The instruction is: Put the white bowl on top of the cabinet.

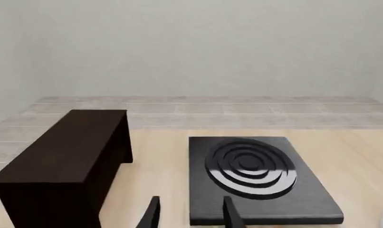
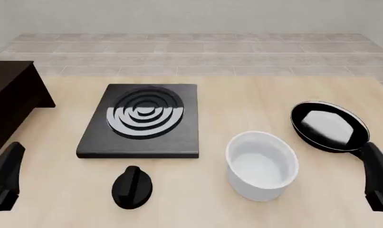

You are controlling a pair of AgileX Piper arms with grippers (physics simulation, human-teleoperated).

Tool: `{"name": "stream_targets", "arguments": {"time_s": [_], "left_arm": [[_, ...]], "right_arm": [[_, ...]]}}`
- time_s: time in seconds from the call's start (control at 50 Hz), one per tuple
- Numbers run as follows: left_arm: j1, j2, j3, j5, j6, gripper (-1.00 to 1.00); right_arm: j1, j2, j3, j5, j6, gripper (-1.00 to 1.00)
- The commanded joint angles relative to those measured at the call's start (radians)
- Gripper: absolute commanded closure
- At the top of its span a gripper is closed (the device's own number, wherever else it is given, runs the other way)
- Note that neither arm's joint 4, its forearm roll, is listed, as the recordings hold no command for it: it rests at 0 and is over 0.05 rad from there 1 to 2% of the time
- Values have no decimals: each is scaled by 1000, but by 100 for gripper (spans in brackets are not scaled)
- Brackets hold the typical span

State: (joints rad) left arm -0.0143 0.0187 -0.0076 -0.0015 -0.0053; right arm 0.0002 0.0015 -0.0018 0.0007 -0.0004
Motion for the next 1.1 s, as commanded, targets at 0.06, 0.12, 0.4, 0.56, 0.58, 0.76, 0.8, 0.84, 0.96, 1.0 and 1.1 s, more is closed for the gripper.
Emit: {"name": "stream_targets", "arguments": {"time_s": [0.06,0.12,0.4,0.56,0.58,0.76,0.8,0.84,0.96,1.0,1.1], "left_arm": [[-18,16,-105,73,13,-100],[-39,16,-157,112,15,-100],[-75,121,-496,314,12,-100],[-258,256,-655,376,56,-100],[-289,286,-694,383,36,-100],[-441,470,-980,467,42,-100],[-475,512,-987,470,78,-100],[-513,553,-975,463,105,-100],[-651,704,-1043,476,144,-100],[-710,759,-1073,480,151,-100],[-851,901,-1156,481,181,-100]], "right_arm": [[1,26,0,-18,8,-100],[2,11,0,-11,-2,-100],[1,38,1,-25,15,-100],[1,43,1,-26,20,-100],[1,37,0,-23,16,-100],[3,7,0,-11,-6,-100],[3,13,0,-10,1,-100],[2,28,0,-18,11,-100],[2,29,0,-16,13,-100],[3,7,-2,-6,-2,-100],[2,26,-1,-15,10,-100]]}}
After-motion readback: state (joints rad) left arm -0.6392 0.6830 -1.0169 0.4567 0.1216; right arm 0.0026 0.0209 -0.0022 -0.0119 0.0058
